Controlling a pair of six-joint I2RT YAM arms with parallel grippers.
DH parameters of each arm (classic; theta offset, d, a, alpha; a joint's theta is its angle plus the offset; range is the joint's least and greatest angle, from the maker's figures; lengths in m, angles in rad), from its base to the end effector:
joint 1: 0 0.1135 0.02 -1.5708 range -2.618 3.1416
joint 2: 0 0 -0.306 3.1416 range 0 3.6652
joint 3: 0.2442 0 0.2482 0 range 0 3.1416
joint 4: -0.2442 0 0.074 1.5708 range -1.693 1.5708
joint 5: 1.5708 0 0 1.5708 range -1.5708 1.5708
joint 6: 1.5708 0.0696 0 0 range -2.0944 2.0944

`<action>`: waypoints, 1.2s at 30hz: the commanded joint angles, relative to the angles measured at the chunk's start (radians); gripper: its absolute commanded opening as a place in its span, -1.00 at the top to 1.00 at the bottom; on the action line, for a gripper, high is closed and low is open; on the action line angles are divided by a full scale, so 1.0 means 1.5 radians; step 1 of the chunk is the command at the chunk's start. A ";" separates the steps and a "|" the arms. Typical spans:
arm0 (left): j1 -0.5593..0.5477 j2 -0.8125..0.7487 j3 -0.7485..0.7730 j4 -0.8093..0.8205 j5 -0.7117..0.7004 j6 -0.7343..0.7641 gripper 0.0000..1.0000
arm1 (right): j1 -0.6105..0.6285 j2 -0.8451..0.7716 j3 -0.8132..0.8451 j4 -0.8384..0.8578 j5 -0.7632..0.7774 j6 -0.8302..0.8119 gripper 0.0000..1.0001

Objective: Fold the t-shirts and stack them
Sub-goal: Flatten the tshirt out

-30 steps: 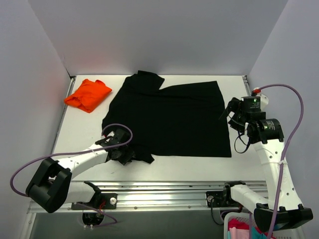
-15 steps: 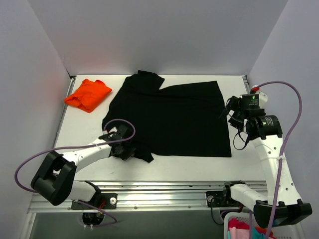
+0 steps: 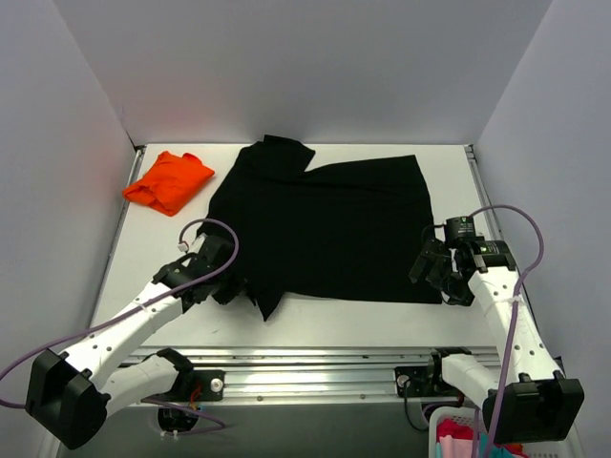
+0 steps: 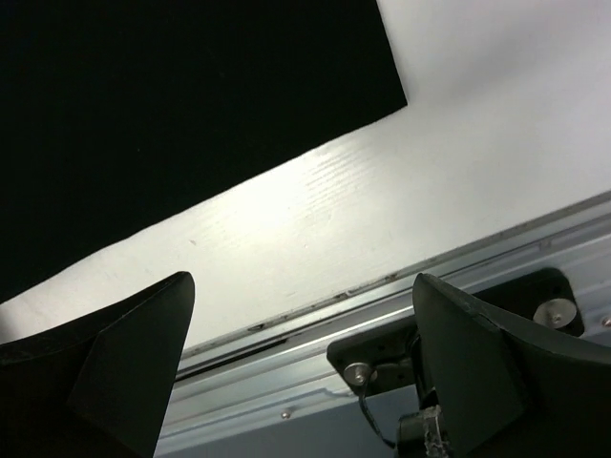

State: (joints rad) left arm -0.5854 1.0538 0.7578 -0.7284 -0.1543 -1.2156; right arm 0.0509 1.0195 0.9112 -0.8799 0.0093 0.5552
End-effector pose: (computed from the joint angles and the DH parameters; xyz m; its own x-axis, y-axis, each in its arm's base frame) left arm 0.1649 -0.0965 0.2447 -0.6972 -0.6494 -0.3038 -0.5009 0.7444 -0.4415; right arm 0.1844 0.0087 0.2879 -0.7328 0.4905 -0.4716 0.4007 0.8713 0.2834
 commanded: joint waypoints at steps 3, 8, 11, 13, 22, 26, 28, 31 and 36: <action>0.005 -0.030 -0.008 -0.048 0.022 -0.006 0.95 | -0.021 -0.014 -0.008 -0.049 -0.045 0.036 -0.88; 0.010 -0.019 0.011 -0.054 0.026 0.014 0.95 | -0.022 -0.055 -0.040 -0.066 -0.053 0.090 -0.86; 0.022 -0.016 0.020 -0.053 0.041 0.019 0.95 | -0.022 -0.072 -0.069 -0.057 -0.062 0.137 -0.85; 0.033 -0.019 0.026 -0.052 0.050 0.023 0.95 | -0.024 -0.094 -0.111 -0.034 -0.099 0.187 -0.83; 0.106 -0.042 0.014 -0.052 0.103 0.077 0.95 | -0.026 -0.054 -0.148 0.081 -0.025 0.260 -0.79; 0.129 -0.059 0.006 -0.053 0.123 0.096 0.95 | -0.030 -0.010 -0.143 0.143 0.023 0.268 -0.78; 0.138 -0.058 0.005 -0.052 0.135 0.105 0.95 | -0.031 0.029 -0.142 0.169 0.033 0.265 -0.78; 0.151 -0.049 0.006 -0.050 0.145 0.120 0.95 | -0.031 0.071 -0.148 0.186 0.042 0.264 -0.78; 0.161 -0.043 0.004 -0.042 0.153 0.131 0.95 | -0.031 0.066 -0.179 0.168 0.084 0.284 -0.72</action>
State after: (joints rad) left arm -0.3557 0.9874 0.7570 -0.8040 0.0505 -1.0523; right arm 0.0116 1.1366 0.6704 -0.5972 0.0422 0.9470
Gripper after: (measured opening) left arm 0.040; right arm 0.870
